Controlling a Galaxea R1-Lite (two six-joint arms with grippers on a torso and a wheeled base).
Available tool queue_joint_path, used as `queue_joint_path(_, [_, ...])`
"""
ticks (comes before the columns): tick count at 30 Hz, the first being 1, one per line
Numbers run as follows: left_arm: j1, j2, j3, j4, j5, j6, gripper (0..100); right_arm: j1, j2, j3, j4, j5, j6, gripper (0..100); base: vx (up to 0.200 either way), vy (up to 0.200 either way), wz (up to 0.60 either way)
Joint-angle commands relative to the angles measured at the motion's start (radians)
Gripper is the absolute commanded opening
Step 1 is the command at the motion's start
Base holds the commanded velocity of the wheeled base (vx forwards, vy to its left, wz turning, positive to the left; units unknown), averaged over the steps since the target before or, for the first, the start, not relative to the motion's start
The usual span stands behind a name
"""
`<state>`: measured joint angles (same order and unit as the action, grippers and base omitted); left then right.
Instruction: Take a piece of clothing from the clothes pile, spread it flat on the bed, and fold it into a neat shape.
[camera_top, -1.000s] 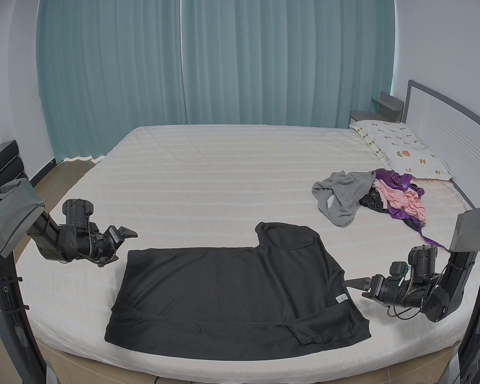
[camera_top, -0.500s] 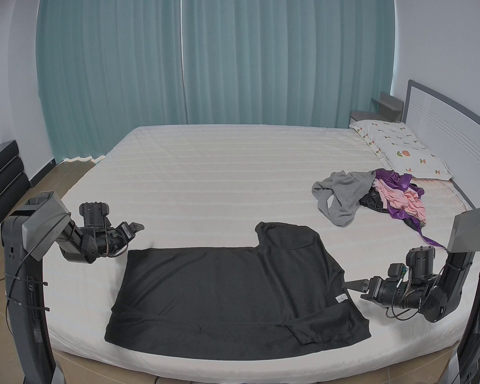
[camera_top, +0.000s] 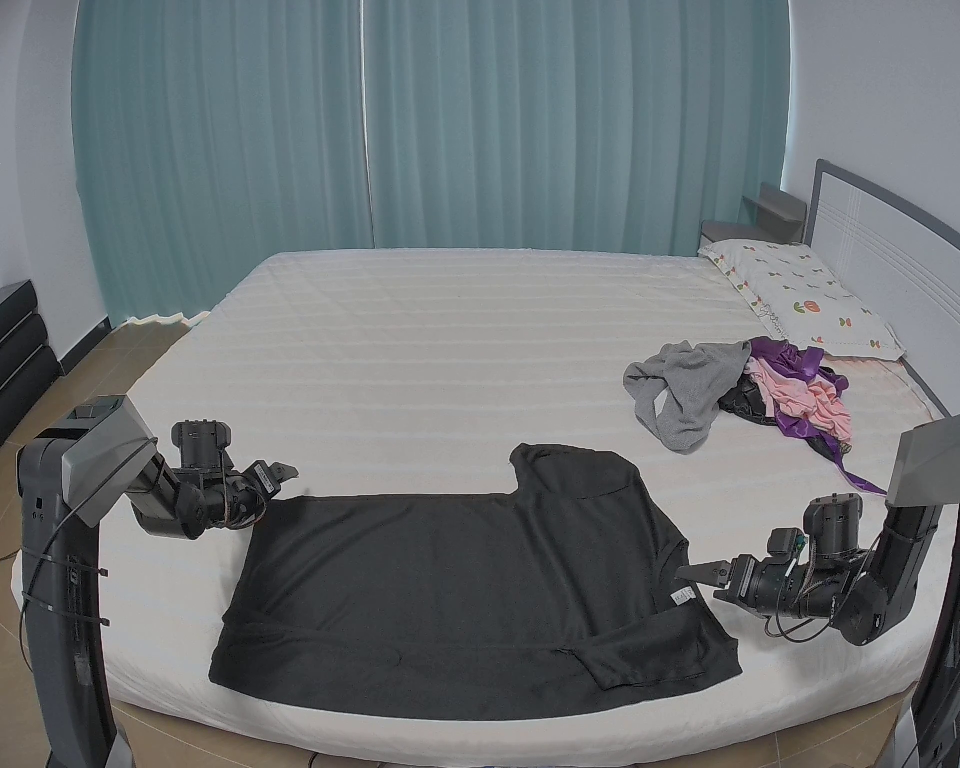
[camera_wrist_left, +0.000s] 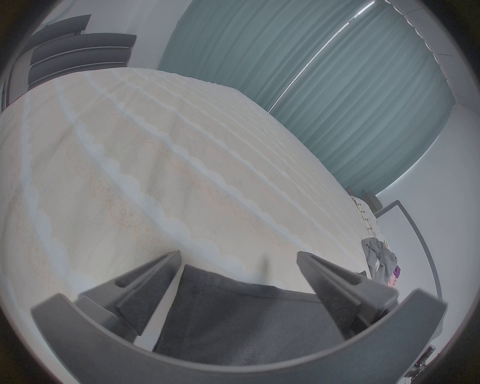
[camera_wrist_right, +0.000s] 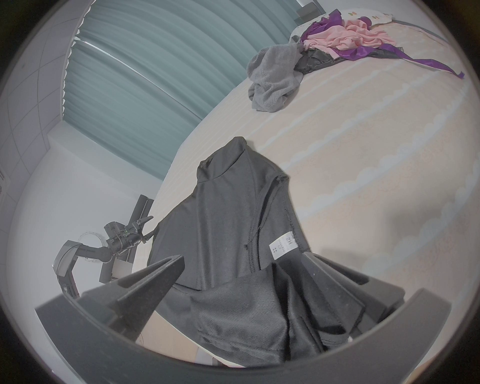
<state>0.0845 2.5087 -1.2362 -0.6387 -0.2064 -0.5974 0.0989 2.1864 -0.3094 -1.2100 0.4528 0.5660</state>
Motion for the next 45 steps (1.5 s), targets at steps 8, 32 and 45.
queue_joint_path(8, [0.005,-0.044,0.046,-0.002,0.010,-0.036,0,0.005,0.015,-0.085,0.018,-0.008,0.002,100,0.000,0.000,0.00])
queue_joint_path(32, [0.009,-0.117,0.096,-0.002,0.062,-0.142,0,0.071,0.314,-0.987,0.653,-0.148,-0.014,100,0.000,0.000,0.00])
queue_joint_path(45, [0.006,-0.113,0.101,-0.004,0.062,-0.140,0,0.065,0.438,-1.245,0.770,-0.174,-0.017,100,0.000,0.000,0.00])
